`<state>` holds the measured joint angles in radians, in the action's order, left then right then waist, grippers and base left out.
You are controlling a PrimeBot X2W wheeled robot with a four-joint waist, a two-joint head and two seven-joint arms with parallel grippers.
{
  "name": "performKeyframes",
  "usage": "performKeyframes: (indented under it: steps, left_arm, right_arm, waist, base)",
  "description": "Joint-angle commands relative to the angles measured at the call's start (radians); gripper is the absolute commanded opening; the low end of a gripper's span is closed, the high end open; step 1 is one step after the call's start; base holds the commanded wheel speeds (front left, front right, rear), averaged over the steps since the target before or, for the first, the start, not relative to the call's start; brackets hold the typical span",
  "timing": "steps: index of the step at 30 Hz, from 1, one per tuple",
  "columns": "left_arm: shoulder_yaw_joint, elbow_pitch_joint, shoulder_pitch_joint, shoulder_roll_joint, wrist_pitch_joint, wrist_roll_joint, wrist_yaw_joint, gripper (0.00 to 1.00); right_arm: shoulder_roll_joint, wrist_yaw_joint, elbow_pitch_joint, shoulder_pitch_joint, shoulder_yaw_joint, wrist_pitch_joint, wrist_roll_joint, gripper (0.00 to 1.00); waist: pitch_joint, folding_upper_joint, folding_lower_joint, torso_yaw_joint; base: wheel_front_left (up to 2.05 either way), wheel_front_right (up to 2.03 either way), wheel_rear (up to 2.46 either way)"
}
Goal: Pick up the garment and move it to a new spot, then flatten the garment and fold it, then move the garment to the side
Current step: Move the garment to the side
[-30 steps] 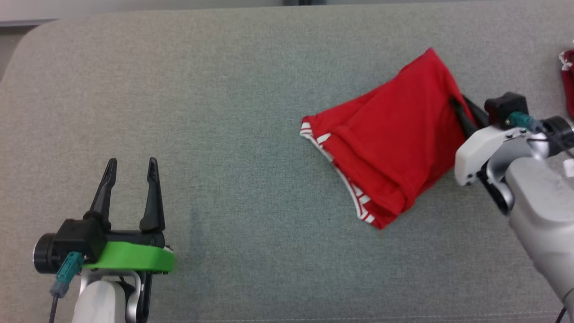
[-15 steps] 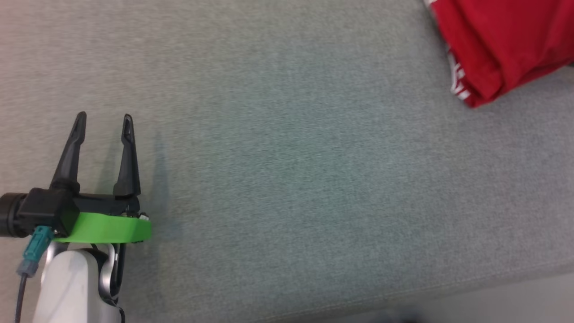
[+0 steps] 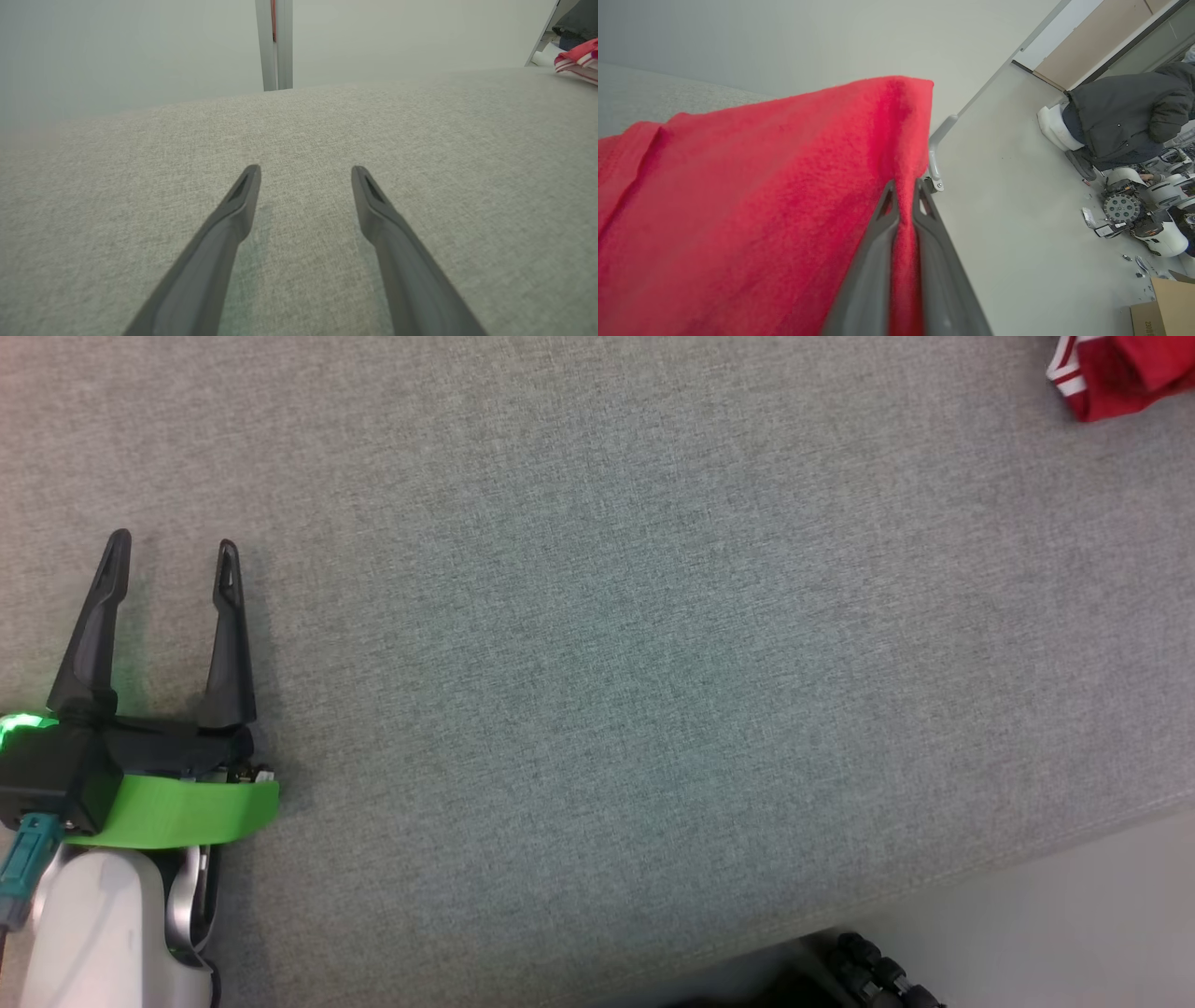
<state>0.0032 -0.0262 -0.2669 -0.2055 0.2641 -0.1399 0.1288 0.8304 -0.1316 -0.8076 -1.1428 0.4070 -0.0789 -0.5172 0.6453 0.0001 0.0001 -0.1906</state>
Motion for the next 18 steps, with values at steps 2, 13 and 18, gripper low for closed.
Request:
performKeyframes:
  steps: [2, 13, 18]
  left_arm:
    - [-0.001, -0.002, -0.002, -0.008, -0.006, 0.002, -0.004, 1.0]
    - [0.004, 0.01, -0.002, -0.016, -0.005, -0.013, -0.017, 1.0]
    - [0.005, 0.048, 0.018, 0.006, -0.003, -0.021, -0.024, 1.0]
  right_arm:
    - [-0.003, 0.001, -0.036, -0.03, 0.007, -0.014, 0.008, 0.07]
    - [-0.063, 0.001, -0.182, -0.114, 0.031, -0.144, 0.125, 1.0]
    - [-0.104, 0.001, -0.154, -0.115, 0.042, -0.179, 0.134, 1.0]
  waist:
    - [0.024, -0.0001, -0.0001, -0.002]
    - [0.015, -0.0001, -0.0001, 0.01]
    - [-0.056, -0.0001, -0.0001, 0.018]
  base:
    - [0.0, 0.0, 0.0]
    - [0.0, 0.0, 0.0]
    - [0.0, 0.0, 0.0]
